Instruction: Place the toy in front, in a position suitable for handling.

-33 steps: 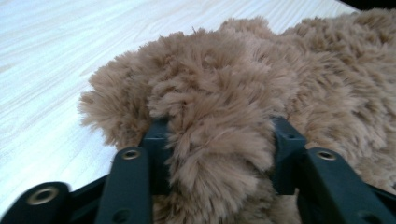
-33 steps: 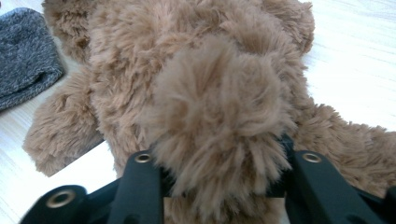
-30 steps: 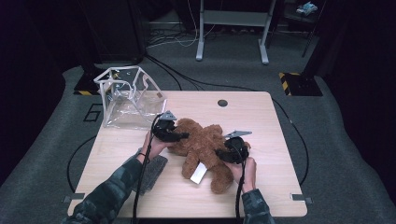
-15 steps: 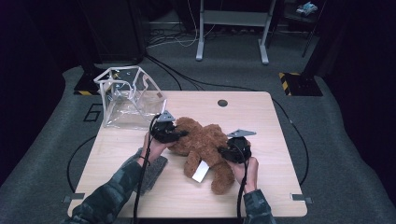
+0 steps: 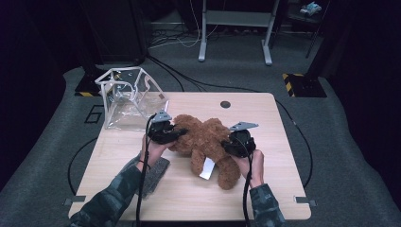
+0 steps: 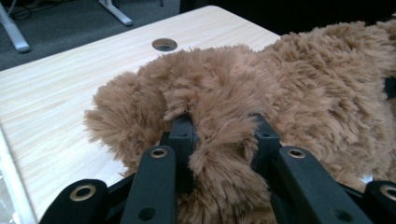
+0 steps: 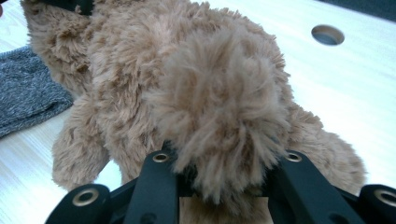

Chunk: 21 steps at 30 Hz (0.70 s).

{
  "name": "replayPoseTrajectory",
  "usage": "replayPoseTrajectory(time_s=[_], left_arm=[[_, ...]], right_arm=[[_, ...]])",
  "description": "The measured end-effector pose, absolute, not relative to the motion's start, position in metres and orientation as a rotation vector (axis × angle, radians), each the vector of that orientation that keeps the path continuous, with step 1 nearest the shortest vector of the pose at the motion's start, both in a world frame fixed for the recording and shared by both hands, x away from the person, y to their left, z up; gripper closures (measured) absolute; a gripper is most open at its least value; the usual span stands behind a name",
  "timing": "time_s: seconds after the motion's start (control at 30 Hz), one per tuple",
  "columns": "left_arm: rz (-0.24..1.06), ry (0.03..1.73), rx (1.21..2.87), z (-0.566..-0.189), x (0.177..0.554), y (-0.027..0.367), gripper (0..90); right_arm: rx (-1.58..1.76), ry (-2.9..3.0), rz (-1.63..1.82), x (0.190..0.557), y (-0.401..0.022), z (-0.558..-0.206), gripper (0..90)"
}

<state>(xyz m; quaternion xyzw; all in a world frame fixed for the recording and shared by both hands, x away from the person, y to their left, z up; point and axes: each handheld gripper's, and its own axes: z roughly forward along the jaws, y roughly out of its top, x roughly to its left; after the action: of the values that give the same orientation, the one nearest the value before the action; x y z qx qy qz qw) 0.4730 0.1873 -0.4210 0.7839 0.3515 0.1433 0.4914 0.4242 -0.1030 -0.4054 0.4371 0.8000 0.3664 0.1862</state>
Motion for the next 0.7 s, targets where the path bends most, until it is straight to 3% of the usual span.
replayPoseTrajectory(time_s=[0.4, 0.7], left_arm=[[0.391, 0.930, 1.838, -0.409, 0.464, 0.194, 69.7], [0.473, 0.986, 1.834, -0.412, 0.458, 0.203, 69.7]], right_arm=[[1.127, 2.301, 0.973, 0.442, -0.094, -0.377, 71.3], [1.058, 2.369, 0.939, 0.466, -0.081, -0.378, 71.0]])
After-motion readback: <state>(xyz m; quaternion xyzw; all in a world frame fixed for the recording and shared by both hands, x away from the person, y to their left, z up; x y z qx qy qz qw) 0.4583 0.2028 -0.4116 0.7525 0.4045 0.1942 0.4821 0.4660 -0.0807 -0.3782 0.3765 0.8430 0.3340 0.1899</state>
